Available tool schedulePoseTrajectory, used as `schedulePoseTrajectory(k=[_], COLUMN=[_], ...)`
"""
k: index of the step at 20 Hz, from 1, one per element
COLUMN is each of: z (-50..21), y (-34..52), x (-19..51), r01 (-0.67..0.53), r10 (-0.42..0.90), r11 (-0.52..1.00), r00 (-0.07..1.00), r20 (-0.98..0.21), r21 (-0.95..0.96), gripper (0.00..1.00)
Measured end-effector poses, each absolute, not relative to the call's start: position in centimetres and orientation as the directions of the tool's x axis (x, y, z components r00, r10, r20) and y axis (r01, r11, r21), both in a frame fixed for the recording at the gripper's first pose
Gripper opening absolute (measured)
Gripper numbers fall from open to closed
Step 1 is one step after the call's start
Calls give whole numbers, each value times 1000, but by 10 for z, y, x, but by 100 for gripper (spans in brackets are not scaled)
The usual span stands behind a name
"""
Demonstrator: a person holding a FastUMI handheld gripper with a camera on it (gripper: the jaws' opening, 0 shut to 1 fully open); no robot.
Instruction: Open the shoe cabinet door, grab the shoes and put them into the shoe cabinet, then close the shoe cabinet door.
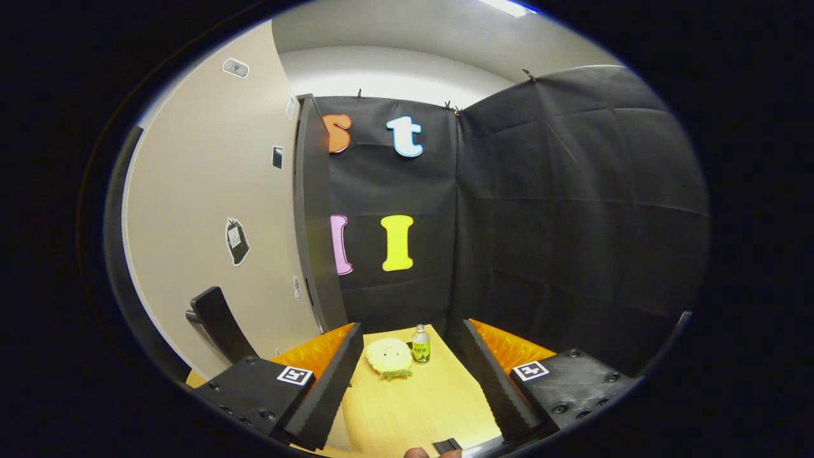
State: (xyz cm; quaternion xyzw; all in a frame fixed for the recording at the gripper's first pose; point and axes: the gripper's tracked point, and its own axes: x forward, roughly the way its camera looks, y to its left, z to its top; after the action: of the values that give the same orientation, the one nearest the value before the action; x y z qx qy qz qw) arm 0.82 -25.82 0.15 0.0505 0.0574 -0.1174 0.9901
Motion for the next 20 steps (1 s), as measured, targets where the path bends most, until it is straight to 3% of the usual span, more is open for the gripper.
schedulePoseTrajectory(k=[5,20], z=[6,17], y=[-231,-91], x=[14,19], r01=[173,188], r10=[-159,-187], r11=[978,981], r00=[979,981], r20=[-125,-48], r21=[112,38], gripper=[98,97])
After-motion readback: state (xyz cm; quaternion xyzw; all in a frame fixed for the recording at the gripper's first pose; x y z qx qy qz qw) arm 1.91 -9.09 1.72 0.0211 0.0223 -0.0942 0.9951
